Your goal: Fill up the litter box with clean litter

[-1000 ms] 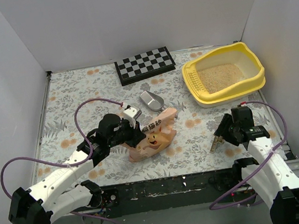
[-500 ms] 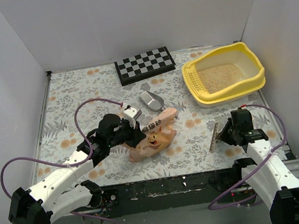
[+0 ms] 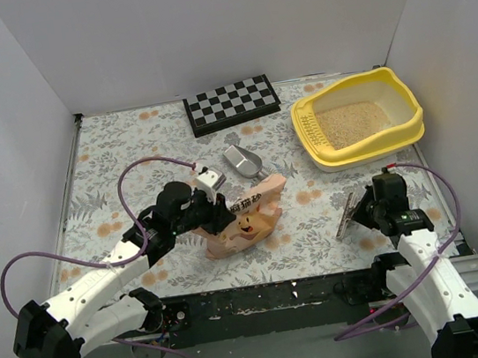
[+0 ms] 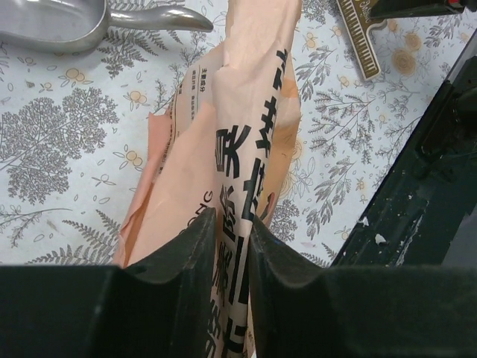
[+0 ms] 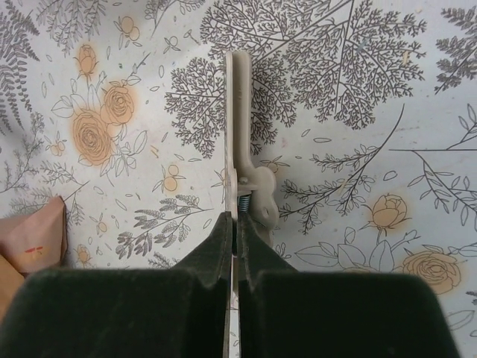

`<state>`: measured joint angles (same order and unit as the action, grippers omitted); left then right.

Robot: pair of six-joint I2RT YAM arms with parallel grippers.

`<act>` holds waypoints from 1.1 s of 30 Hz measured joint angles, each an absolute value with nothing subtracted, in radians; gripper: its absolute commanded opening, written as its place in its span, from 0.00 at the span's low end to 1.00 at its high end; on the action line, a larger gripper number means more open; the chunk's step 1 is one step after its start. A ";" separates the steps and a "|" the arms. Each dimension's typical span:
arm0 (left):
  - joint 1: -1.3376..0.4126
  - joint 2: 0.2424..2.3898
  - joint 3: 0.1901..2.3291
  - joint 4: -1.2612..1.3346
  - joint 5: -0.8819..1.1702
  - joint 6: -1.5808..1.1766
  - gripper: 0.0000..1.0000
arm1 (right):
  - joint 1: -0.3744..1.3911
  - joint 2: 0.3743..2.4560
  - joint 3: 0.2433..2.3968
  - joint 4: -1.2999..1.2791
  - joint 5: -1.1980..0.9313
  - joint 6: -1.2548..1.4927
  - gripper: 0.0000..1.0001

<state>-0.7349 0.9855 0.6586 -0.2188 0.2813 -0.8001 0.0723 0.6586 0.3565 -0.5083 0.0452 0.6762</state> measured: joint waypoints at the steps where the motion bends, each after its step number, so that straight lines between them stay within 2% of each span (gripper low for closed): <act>1: -0.735 0.984 0.659 -0.214 0.282 -0.800 0.31 | 0.072 0.654 0.367 -0.523 0.045 0.669 0.01; 7: -0.735 0.961 0.659 -0.202 0.307 -0.801 0.48 | 0.072 0.672 0.516 -0.588 0.025 0.590 0.01; 11: -0.735 0.950 0.693 -0.241 0.320 -0.809 0.49 | 0.072 0.704 0.628 -0.620 -0.049 0.519 0.01; 17: -0.735 0.952 0.868 -0.345 0.296 -0.831 0.52 | 0.072 0.753 0.803 -0.653 -0.208 0.413 0.01; 26: -0.727 1.097 1.166 -0.376 0.275 -0.989 0.55 | 0.084 0.789 0.917 -0.508 -0.583 0.360 0.01; 33: -0.570 1.216 1.167 -0.202 0.484 -1.205 0.60 | 0.114 0.870 1.036 -0.357 -0.744 0.406 0.01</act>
